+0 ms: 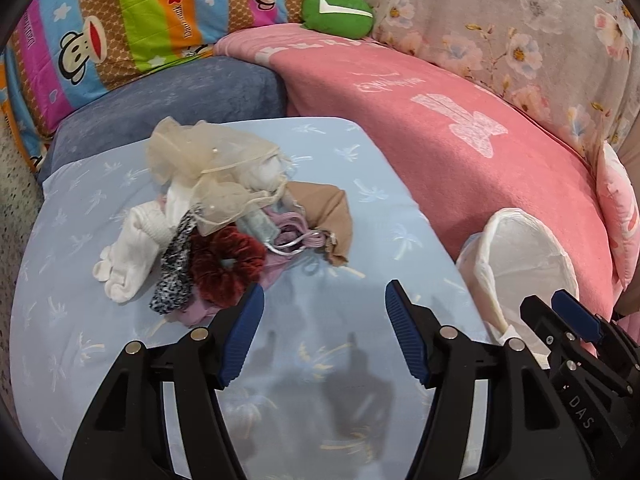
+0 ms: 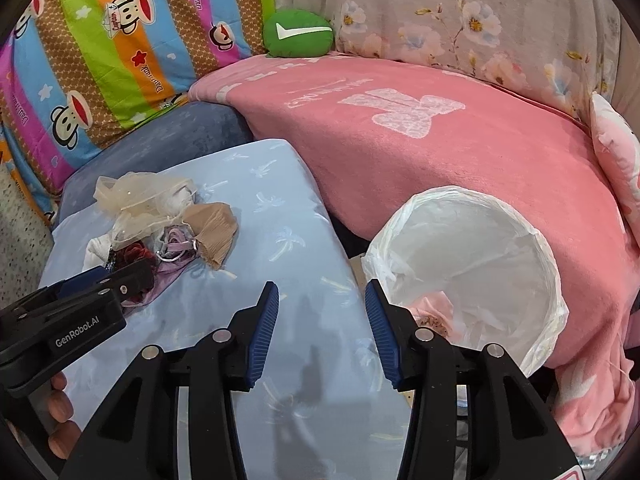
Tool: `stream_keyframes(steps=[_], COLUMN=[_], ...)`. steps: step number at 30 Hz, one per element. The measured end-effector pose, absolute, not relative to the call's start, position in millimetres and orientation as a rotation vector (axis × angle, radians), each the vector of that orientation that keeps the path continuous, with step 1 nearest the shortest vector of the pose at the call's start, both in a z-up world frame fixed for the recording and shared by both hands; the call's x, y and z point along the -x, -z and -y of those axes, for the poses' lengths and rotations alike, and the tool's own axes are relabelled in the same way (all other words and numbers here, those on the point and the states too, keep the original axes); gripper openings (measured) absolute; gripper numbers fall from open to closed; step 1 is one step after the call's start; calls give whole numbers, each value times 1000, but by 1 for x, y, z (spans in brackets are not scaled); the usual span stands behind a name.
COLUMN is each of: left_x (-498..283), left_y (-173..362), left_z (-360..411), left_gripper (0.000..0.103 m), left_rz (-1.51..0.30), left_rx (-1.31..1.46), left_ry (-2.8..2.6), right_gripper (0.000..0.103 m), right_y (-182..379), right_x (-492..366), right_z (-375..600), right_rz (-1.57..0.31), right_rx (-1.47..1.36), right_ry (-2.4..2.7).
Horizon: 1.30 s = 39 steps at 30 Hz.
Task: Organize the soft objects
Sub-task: 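Move both open tools back toward the fabric pile, then grasp the leopard-print scrunchie with the left tool while the right tool grasps the red velvet scrunchie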
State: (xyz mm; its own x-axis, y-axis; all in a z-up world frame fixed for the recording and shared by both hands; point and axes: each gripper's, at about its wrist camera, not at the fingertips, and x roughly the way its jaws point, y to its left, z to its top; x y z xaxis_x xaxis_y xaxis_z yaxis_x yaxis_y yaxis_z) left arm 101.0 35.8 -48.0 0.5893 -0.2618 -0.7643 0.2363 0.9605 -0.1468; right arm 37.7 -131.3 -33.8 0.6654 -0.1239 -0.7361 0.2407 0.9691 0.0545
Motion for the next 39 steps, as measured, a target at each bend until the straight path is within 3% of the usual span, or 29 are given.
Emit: stream_keyframes(steps=[33, 36, 38, 39], left_x=[-146, -150, -151, -151], left_y=[99, 101, 103, 103], left_z=[-149, -151, -153, -156], left_gripper=[59, 50, 33, 31], left_rz=[-1030, -1038, -1048, -1053], left_rx=[239, 241, 259, 274], left_ry=[170, 199, 224, 236], right_gripper=[46, 46, 46, 46], right_y=[62, 66, 68, 69], right_x=[-105, -113, -118, -120], right_z=[22, 12, 6, 3], right_rz=[-895, -903, -909, -912], right_rx=[-55, -56, -60, -60], right_ry=[40, 20, 7, 0])
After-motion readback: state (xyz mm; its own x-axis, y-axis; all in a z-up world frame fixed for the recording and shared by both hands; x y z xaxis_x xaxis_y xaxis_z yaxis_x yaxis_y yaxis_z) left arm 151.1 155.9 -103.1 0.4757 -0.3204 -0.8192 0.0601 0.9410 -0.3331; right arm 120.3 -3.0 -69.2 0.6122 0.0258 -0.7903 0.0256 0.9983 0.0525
